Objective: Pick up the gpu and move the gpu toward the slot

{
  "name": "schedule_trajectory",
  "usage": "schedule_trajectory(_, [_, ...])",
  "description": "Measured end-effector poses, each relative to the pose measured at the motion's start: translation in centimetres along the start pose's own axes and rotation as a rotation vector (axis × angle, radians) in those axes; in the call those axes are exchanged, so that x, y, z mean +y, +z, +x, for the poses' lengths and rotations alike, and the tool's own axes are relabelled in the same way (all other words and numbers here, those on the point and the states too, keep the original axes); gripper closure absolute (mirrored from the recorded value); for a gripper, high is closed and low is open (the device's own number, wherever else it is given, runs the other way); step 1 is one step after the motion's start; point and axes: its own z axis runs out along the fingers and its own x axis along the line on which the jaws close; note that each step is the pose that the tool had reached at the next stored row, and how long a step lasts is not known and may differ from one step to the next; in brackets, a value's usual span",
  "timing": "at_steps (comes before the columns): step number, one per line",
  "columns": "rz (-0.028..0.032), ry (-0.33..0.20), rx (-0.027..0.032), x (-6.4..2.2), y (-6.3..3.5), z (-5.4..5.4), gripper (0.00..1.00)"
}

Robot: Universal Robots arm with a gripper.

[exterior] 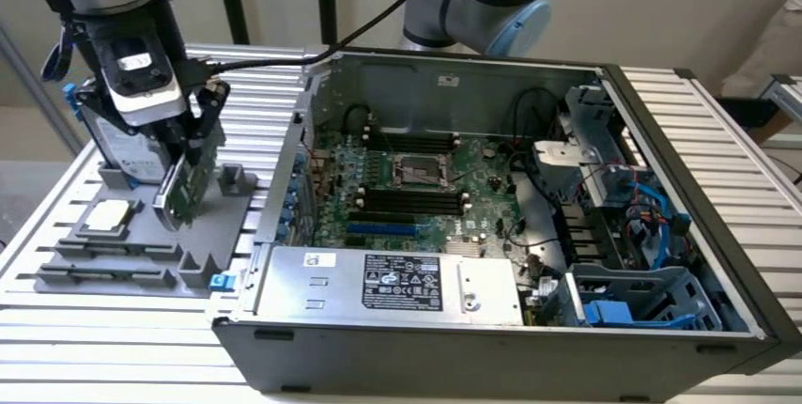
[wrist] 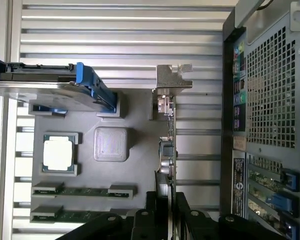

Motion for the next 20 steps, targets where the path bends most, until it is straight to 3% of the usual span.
schedule_trajectory(7, [-0.0011,0.0,0.0028,-0.09,-3.21,-1.2,0.74])
schedule_trajectory(20, [-0.0147,0.0,0.0133,-0.76,-8.99,-5.7,0.74])
